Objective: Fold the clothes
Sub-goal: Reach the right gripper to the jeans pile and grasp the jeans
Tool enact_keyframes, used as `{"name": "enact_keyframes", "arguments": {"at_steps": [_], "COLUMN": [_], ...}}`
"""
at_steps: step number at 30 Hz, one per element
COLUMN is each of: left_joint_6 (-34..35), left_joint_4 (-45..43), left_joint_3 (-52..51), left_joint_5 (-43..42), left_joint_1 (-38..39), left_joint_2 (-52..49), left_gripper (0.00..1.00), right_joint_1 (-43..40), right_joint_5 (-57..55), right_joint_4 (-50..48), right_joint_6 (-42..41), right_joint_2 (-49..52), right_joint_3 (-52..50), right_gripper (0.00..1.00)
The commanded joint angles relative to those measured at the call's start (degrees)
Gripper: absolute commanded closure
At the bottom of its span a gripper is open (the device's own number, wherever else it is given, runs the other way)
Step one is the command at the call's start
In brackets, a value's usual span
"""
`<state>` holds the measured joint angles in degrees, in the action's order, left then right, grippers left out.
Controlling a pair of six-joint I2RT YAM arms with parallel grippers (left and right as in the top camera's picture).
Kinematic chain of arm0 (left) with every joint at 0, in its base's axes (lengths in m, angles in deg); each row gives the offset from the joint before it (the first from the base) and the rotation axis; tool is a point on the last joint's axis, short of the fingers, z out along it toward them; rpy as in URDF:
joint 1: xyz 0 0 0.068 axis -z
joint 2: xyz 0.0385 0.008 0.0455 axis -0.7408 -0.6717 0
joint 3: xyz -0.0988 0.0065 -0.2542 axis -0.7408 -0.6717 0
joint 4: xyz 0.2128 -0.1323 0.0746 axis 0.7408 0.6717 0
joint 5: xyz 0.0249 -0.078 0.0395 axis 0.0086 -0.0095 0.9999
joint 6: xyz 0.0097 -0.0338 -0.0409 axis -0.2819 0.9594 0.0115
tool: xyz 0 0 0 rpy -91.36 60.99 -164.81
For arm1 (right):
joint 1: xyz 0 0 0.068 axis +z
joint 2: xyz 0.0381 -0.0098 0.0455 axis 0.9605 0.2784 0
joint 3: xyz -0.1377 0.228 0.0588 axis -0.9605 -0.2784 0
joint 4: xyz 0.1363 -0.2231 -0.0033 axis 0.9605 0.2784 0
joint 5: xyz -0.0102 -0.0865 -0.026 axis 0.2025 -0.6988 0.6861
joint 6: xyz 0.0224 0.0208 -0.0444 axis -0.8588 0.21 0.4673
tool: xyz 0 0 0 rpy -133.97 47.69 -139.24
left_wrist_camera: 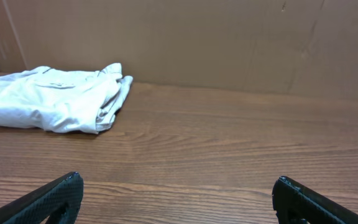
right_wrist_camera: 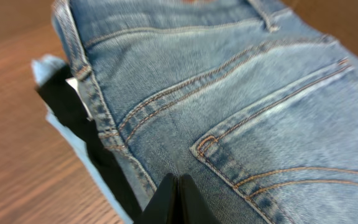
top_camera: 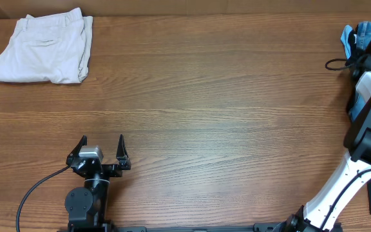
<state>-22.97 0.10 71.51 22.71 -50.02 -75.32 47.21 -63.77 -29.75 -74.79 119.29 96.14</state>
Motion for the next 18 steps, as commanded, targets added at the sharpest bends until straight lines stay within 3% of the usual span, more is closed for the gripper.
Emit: {"name": "enact_keyframes", "arguments": {"at_steps": [1,6,18], "left_joint_6": [-1.03,-1.03,-1.03], "left_joint_4": [-0.02,-0.02,-0.02], "left_joint_3": [-0.33,-0.33,-0.33], "left_joint_5": [0.79,0.76,0.76], "left_joint_1": [0.42,0.42,0.42], "left_joint_2": [0.5,0.5,0.5], "left_gripper": [0.0,0.0,0.0], "right_joint_1": [-0.04,0.28,7.17], "right_joint_5": [4.15,9.88,11.39], "right_joint_4": [0.37,3.54,7.56], "right_joint_6": [-2.27,-2.29,-2.29], "right_joint_2": [-7.54,-9.11,-13.57], "right_joint_3": [1.81,1.81,1.81], "right_gripper": [0.96,0.96,0.96]}}
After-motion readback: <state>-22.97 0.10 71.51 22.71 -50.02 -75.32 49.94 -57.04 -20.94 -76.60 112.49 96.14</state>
